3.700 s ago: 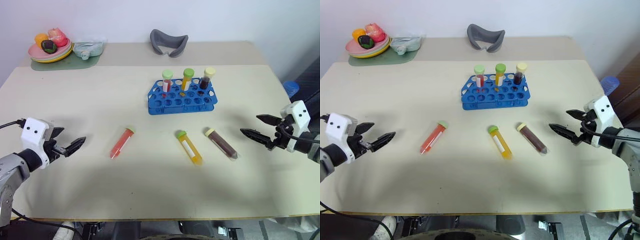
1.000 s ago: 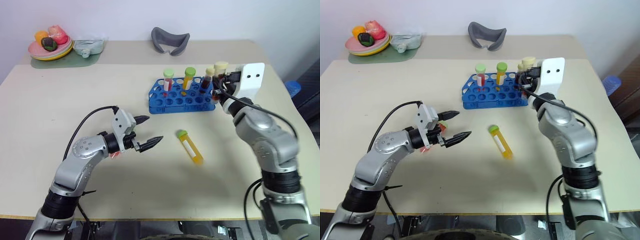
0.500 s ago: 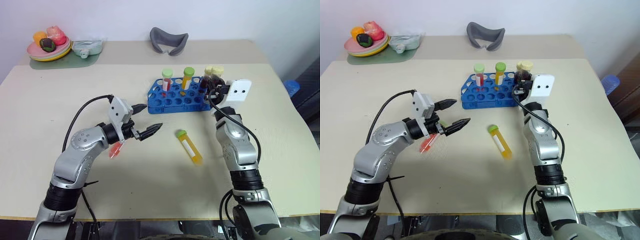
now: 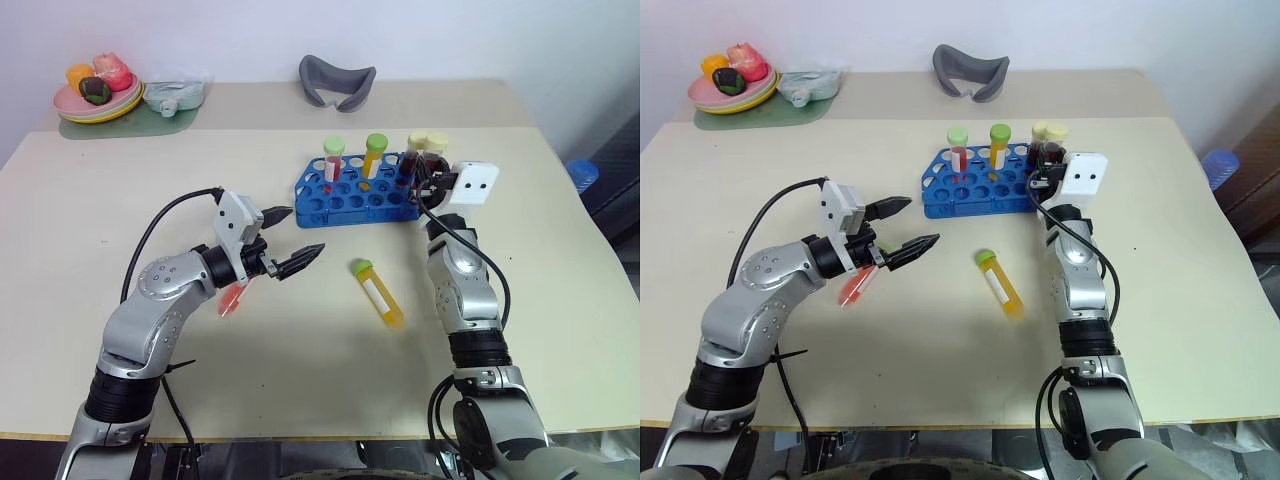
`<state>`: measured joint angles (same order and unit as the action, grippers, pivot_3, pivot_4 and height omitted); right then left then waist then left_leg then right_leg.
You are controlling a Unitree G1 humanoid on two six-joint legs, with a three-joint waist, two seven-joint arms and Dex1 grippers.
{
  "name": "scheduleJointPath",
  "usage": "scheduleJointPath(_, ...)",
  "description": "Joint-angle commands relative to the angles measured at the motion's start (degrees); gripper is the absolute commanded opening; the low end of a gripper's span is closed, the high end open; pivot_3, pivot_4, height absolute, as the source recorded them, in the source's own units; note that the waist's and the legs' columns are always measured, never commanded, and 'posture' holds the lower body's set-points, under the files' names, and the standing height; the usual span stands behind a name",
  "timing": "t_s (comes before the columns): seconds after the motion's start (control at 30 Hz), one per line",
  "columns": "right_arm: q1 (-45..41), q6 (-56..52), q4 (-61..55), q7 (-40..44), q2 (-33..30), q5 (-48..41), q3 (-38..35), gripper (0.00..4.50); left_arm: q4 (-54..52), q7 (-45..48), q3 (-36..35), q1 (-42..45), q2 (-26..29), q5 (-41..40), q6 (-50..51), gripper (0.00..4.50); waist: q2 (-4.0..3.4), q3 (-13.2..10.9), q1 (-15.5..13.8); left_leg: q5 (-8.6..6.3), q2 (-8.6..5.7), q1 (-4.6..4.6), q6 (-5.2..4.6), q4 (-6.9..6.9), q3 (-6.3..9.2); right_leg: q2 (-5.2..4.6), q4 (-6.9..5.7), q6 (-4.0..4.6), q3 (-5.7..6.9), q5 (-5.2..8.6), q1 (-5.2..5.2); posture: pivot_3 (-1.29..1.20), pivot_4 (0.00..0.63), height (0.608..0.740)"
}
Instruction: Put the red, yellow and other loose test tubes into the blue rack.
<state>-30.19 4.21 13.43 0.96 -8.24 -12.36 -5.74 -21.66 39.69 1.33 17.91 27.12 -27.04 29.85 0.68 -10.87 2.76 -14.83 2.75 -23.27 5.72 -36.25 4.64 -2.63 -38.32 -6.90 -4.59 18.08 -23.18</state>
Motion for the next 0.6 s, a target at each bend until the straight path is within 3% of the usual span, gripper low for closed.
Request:
scheduleJointPath(0.03,-1.4,1.8,-1.6,1.1,1.0,-0.3,-0.9,2.18,-1.9,0.5,-0.6,0.0,0.2,-0.7,-1.0,4.5,0.0,0.0,0.0,0.0,0.0,0.0,0.0,0.0,0.0,0.0,0.0,0.0,0.0,0.0,0.0,0.0,0.15,0.74)
scheduleJointPath(0.17,-1.0,-0.1,-5.4,0.6,0.2,0.3,-1.4,4.16,-1.9,0.7,-0.6,-0.5,0.3,-0.5,-1.3,4.5,-0.01,0.0,0.0,0.0,0.0,0.0,0.01,0.0,0.0,0.0,-0.01,0.0,0.0,0.0,0.0,0.0,0.15,0.74)
scheduleJointPath(0.2,-0.5,-1.6,-8.0,0.5,-0.7,0.4,-1.8,4.43,-2.0,0.8,-0.7,-0.9,0.3,-0.5,-1.5,4.5,-0.02,0.0,0.0,0.0,0.0,0.0,0.01,0.0,0.0,0.0,0.0,0.0,0.0,0.0,0.0,0.0,0.15,0.74)
scheduleJointPath(0.4,5.5,-16.6,-27.0,5.2,-10.3,-3.3,-4.5,4.43,-2.1,0.8,-1.8,-2.7,0.9,-0.3,-2.2,4.5,-0.03,0.0,-0.4,0.0,-0.01,-0.04,0.0,-0.01,0.02,-0.03,0.02,0.0,0.01,0.0,0.01,0.0,0.15,0.74)
scheduleJointPath(0.6,15.7,-45.4,-46.4,20.6,-31.2,-23.7,-10.4,4.43,1.0,2.4,-2.4,-3.6,2.4,0.7,-4.5,4.5,-0.11,0.0,-0.2,-0.03,-0.01,0.01,-0.05,-0.01,0.02,0.0,0.03,0.0,0.0,0.0,0.06,0.0,0.15,0.74)
